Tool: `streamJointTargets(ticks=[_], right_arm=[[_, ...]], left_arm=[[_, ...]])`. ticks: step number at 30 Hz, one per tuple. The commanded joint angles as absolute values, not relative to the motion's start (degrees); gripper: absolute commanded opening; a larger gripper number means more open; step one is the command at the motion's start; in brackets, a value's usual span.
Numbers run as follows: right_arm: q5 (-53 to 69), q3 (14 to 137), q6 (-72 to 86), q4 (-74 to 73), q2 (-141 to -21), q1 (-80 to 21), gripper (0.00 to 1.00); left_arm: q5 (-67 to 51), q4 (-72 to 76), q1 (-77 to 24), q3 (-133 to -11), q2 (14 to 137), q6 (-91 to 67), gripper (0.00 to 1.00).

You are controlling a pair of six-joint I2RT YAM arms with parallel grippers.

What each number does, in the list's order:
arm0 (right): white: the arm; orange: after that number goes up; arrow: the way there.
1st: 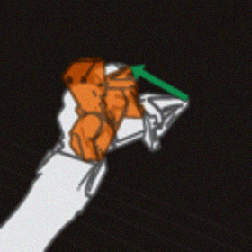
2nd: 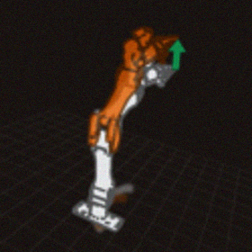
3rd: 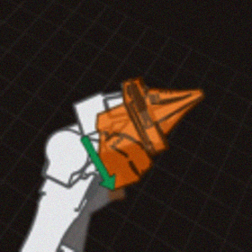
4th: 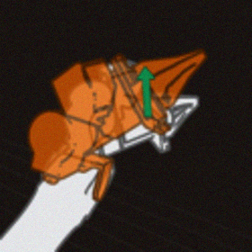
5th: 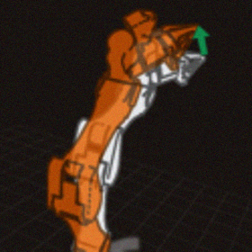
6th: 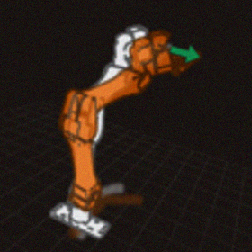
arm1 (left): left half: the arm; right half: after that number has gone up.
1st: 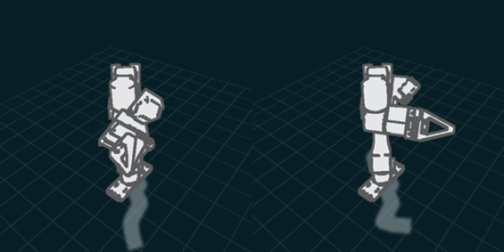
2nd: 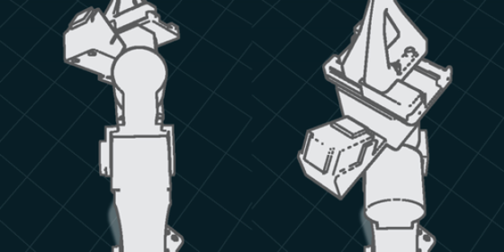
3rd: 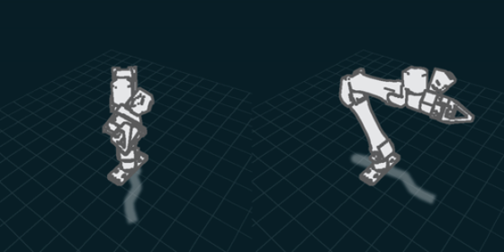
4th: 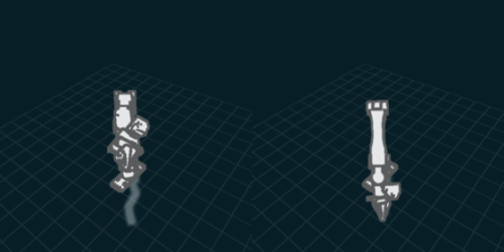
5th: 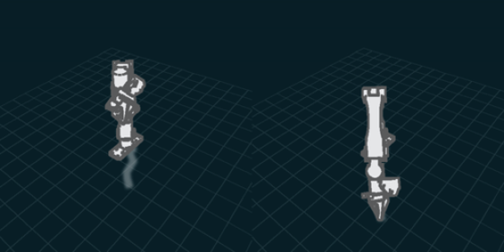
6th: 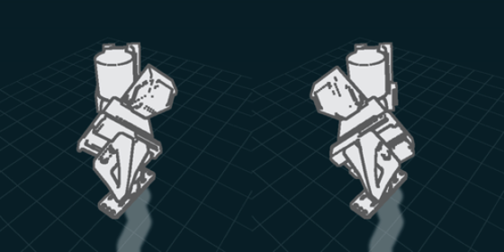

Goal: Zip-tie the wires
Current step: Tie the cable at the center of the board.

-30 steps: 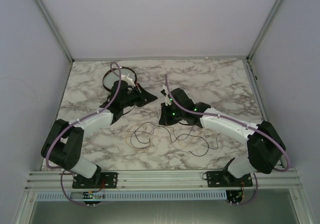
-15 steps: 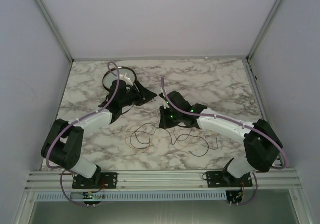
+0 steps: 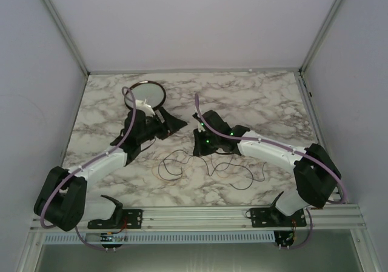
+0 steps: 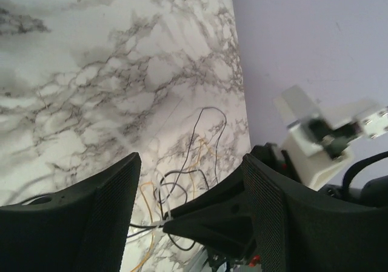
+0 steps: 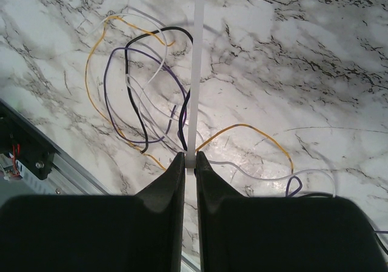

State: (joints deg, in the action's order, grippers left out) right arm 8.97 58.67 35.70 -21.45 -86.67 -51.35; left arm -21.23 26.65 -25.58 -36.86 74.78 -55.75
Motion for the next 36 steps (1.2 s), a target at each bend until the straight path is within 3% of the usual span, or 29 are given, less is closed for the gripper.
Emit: streamJointTargets(ticks=[1, 8, 16, 27, 36], right_arm=[[8.69, 61.0, 37.6, -20.48, -86.16, -51.67, 0.05], [8.34, 60.93, 37.83, -19.8, -85.87, -52.06, 0.05], [8.91, 60.35, 37.96, -19.7, -85.9, -52.45, 0.05], [7.9, 59.82, 38.56, -19.6, -85.9, -52.41, 0.06], [7.71, 57.22, 39.86, -19.6, -85.33, -53.17, 0.06]], left_arm=[[-18.67, 26.04, -27.7, -32.77, 73.12, -56.18, 0.69], [-17.46, 33.75, -33.55, -28.95, 77.66, -60.67, 0.67], [-16.88, 39.15, -35.7, -31.86, 83.33, -62.02, 0.52], [-16.15, 36.54, -36.07, -33.51, 83.68, -60.24, 0.0], [-16.34, 31.61, -33.67, -39.82, 84.19, -57.1, 0.0]])
